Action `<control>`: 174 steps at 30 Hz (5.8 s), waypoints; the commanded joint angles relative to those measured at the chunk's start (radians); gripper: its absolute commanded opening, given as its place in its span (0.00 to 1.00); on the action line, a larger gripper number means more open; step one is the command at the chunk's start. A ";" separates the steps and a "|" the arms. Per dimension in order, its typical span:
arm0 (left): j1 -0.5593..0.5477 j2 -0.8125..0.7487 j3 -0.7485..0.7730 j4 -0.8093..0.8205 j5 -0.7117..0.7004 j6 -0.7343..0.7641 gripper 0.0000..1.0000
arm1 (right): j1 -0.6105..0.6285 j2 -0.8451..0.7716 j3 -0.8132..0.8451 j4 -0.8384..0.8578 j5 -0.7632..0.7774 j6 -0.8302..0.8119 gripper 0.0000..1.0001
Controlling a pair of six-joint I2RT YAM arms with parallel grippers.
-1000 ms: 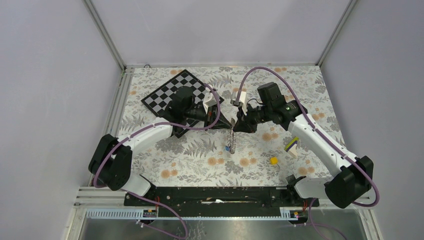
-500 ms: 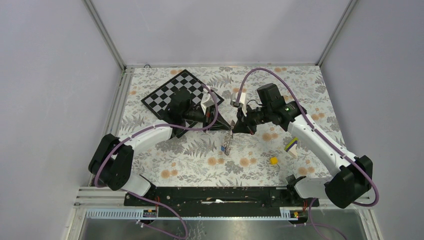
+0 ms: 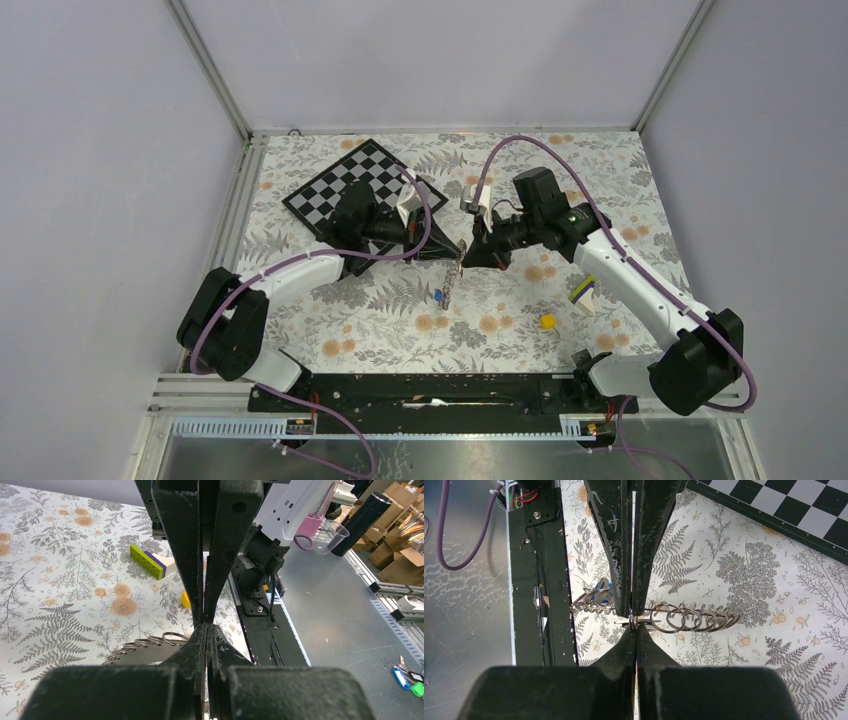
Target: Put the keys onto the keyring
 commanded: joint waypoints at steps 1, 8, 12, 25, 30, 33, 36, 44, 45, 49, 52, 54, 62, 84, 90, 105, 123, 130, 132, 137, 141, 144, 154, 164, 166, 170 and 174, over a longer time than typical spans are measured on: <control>-0.001 -0.031 0.001 0.163 0.038 -0.046 0.00 | 0.002 0.011 -0.016 0.027 -0.001 0.011 0.02; 0.001 -0.032 -0.006 0.170 0.037 -0.048 0.00 | 0.002 -0.008 -0.009 0.031 0.001 0.018 0.18; 0.003 -0.034 -0.014 0.171 0.036 -0.049 0.00 | 0.002 -0.049 -0.007 0.031 0.028 0.004 0.24; 0.004 -0.027 -0.024 0.234 0.033 -0.109 0.00 | -0.002 -0.097 0.017 0.034 -0.003 -0.010 0.39; 0.003 -0.022 -0.024 0.243 0.035 -0.118 0.00 | -0.003 -0.085 0.021 0.046 -0.016 -0.005 0.42; 0.003 -0.018 -0.027 0.256 0.036 -0.129 0.00 | -0.003 -0.077 0.025 0.050 -0.017 -0.004 0.43; 0.003 -0.014 -0.027 0.264 0.036 -0.135 0.00 | -0.002 -0.073 0.024 0.060 -0.023 0.000 0.43; 0.003 -0.011 -0.032 0.261 0.034 -0.140 0.00 | -0.002 -0.054 0.036 0.077 -0.039 0.011 0.43; 0.003 -0.011 -0.033 0.259 0.033 -0.140 0.00 | -0.002 -0.053 0.037 0.078 -0.042 0.012 0.43; 0.003 -0.013 -0.037 0.253 0.029 -0.138 0.00 | -0.003 -0.048 0.041 0.086 -0.053 0.021 0.42; 0.003 -0.015 -0.039 0.252 0.027 -0.135 0.00 | -0.003 -0.047 0.038 0.087 -0.057 0.028 0.36; 0.003 -0.014 -0.039 0.250 0.026 -0.134 0.00 | -0.002 -0.046 0.035 0.091 -0.058 0.031 0.28; 0.003 -0.026 -0.036 0.203 0.018 -0.096 0.00 | -0.003 -0.061 0.036 0.066 -0.038 0.011 0.00; 0.016 -0.063 0.219 -0.631 -0.135 0.440 0.41 | 0.023 0.044 0.265 -0.307 0.199 -0.074 0.00; 0.016 -0.066 0.205 -0.574 -0.135 0.402 0.46 | 0.050 0.084 0.324 -0.379 0.264 -0.079 0.00; 0.014 -0.035 0.009 -0.052 -0.012 0.187 0.37 | 0.112 0.178 0.444 -0.485 0.338 -0.077 0.00; -0.011 0.076 -0.071 0.454 -0.020 -0.097 0.25 | 0.126 0.209 0.469 -0.498 0.322 -0.074 0.00; -0.014 0.086 -0.059 0.415 -0.028 -0.077 0.24 | 0.126 0.211 0.464 -0.491 0.311 -0.073 0.00; -0.015 0.084 -0.057 0.380 -0.032 -0.055 0.25 | 0.126 0.210 0.464 -0.490 0.307 -0.075 0.00; -0.017 0.084 -0.053 0.350 -0.042 -0.034 0.28 | 0.127 0.200 0.451 -0.476 0.298 -0.072 0.00; -0.022 0.084 -0.047 0.342 -0.046 -0.033 0.29 | 0.128 0.195 0.442 -0.468 0.292 -0.070 0.00; -0.025 0.084 -0.042 0.329 -0.048 -0.028 0.28 | 0.127 0.193 0.436 -0.462 0.289 -0.068 0.00; -0.029 0.089 -0.037 0.344 -0.045 -0.042 0.23 | 0.128 0.189 0.418 -0.448 0.284 -0.067 0.00; -0.030 0.087 -0.044 0.351 -0.043 -0.048 0.12 | 0.127 0.181 0.403 -0.444 0.286 -0.069 0.00; -0.030 0.086 -0.045 0.352 -0.041 -0.048 0.09 | 0.127 0.181 0.398 -0.445 0.289 -0.070 0.00; -0.028 0.083 -0.045 0.337 -0.034 -0.047 0.00 | 0.128 0.178 0.391 -0.441 0.293 -0.071 0.00; -0.026 0.058 -0.051 0.306 -0.020 -0.031 0.00 | 0.128 0.164 0.378 -0.426 0.306 -0.072 0.00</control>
